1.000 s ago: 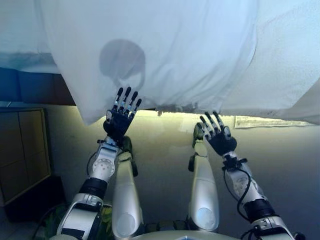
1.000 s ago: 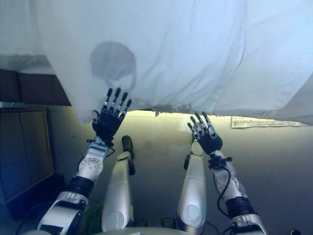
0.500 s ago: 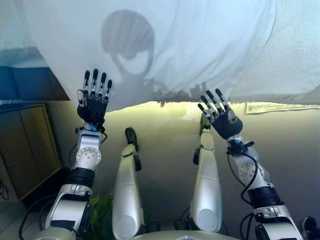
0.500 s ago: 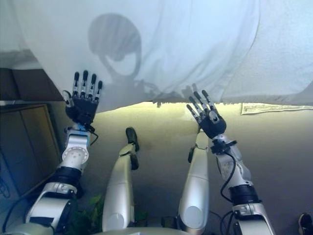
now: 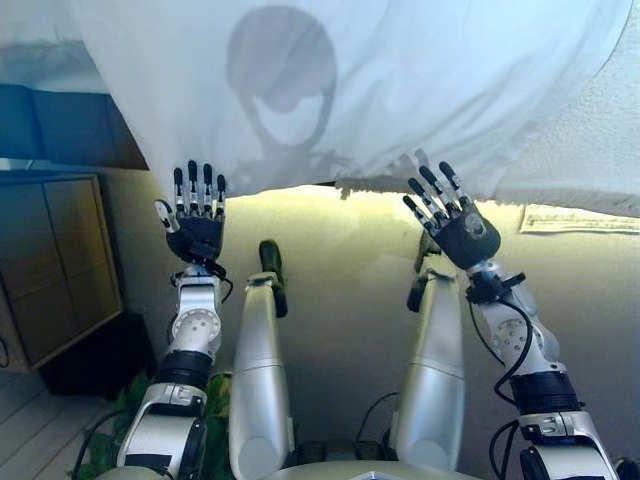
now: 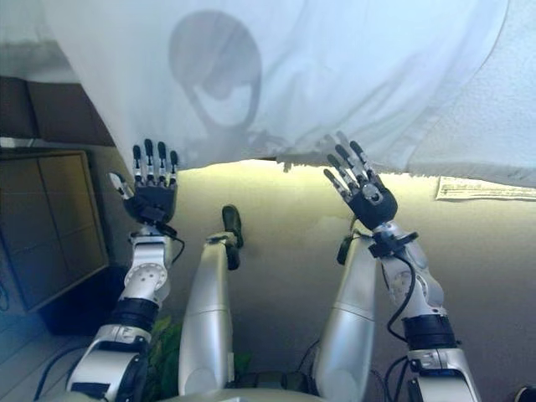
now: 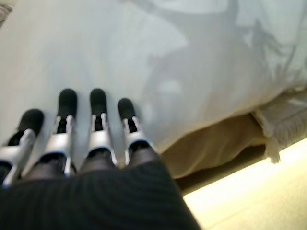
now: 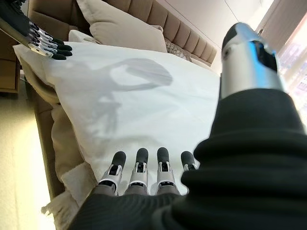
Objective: Make the bed neatly
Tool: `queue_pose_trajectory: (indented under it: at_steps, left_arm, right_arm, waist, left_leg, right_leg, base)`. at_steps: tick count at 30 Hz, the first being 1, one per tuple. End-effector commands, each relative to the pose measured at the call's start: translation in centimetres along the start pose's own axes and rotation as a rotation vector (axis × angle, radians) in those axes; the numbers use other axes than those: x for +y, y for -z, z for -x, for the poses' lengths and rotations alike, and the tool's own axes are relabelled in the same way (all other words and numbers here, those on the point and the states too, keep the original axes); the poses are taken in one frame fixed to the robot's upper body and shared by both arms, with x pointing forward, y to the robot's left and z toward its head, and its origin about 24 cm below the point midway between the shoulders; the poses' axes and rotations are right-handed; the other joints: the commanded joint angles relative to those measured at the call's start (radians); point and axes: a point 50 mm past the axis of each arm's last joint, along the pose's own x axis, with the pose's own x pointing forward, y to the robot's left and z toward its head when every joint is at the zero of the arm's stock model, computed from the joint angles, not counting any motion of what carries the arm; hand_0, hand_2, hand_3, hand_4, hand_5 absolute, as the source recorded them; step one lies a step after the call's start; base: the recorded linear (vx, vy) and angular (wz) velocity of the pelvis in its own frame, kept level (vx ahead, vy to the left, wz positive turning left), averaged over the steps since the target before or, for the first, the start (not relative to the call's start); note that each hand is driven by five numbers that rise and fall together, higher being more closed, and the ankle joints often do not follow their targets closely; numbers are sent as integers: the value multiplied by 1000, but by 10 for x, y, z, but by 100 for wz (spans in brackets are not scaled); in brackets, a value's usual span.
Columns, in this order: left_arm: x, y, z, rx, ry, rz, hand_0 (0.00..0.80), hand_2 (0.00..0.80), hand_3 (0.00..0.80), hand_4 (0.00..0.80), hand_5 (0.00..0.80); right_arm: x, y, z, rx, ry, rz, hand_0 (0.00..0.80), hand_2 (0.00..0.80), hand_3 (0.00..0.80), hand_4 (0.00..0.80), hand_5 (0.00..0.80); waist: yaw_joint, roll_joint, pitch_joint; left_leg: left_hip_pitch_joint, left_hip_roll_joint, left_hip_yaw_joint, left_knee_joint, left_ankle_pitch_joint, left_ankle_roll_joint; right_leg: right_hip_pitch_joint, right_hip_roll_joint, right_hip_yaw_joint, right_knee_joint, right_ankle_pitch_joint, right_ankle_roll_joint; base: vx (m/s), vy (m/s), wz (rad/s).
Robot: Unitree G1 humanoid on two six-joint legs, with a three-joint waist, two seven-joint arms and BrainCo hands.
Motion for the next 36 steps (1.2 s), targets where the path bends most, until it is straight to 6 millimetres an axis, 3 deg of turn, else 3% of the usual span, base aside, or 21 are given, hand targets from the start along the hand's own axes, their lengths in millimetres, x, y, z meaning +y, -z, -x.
queue_pose_trajectory:
  at_steps: [1,5,9,11,14,17,20,29,32,36]
  left_arm:
    - [-7,-24,-2,-62,68,-79,0,0,0,0,0]
    - [-8,-19,-4,-41,63,-107,0,0,0,0,0]
    - [-7,-18,-11,-17,33,-137,0,0,0,0,0]
    - [-2,-18,-11,2,-47,-178,0,0,0,0,0]
    - [23,-34,-10,44,-349,-307,0,0,0,0,0]
    - [50,-56,-1,99,-592,-446,0,0,0,0,0]
    - [67,-68,12,129,-701,-507,0,0,0,0,0]
    - [86,-61,33,204,-898,-639,0,0,0,0,0]
    - [89,-75,37,219,-1019,-742,0,0,0,0,0]
    - [100,-105,63,184,-1207,-790,0,0,0,0,0]
  right_arm:
    - [17,-3,3,-26,-75,-9,0,0,0,0,0]
    - [19,-11,-1,-43,-80,-5,0,0,0,0,0]
    - [14,-25,-2,-44,-73,34,0,0,0,0,0]
    - [13,-29,-3,-44,-69,47,0,0,0,0,0]
    - [13,-39,-4,-29,-61,55,0,0,0,0,0]
    - [12,-47,-3,-2,-70,64,0,0,0,0,0]
    - [15,-50,-3,17,-87,82,0,0,0,0,0]
    - [21,-59,-9,15,-77,118,0,0,0,0,0]
    - [22,-58,-7,-3,-70,118,0,0,0,0,0]
    - [25,-59,-5,-6,-73,114,0,0,0,0,0]
  waist:
    - [-19,-22,8]
    - [-29,-25,8]
    - [-48,-4,8]
    - [-54,7,8]
    - [-71,26,8]
    - [-86,36,8]
    - [-97,37,8]
    - [-103,38,8]
    - [-97,33,8]
    - [-92,31,8]
  left_leg:
    - [-74,-21,-24,-73,172,46]
    - [-86,-20,-21,-47,161,47]
    - [-103,-18,-3,16,129,49]
    - [-115,-18,6,54,108,53]
    - [-132,-14,32,103,88,57]
    - [-141,-12,51,111,89,54]
    - [-140,-7,64,98,98,51]
    - [-154,1,81,104,96,46]
    - [-158,5,82,103,100,49]
    - [-123,-1,80,71,113,44]
  right_leg:
    - [18,15,27,100,-36,-56]
    - [3,26,30,112,-34,-60]
    - [-28,19,54,144,-35,-66]
    - [-45,13,68,165,-34,-69]
    - [-71,7,91,196,-32,-73]
    - [-89,2,106,194,-22,-75]
    - [-99,1,110,185,-15,-74]
    - [-138,2,118,207,-27,-83]
    - [-141,-9,107,203,-23,-83]
    - [-107,-14,94,165,-9,-78]
  base:
    - [32,-31,-14]
    - [44,-4,-17]
    - [58,139,-4]
    - [63,148,-15]
    - [77,167,-12]
    - [64,145,-3]
    - [37,103,-5]
    - [4,36,-2]
    - [-9,-35,-1]
    - [12,-13,-3]
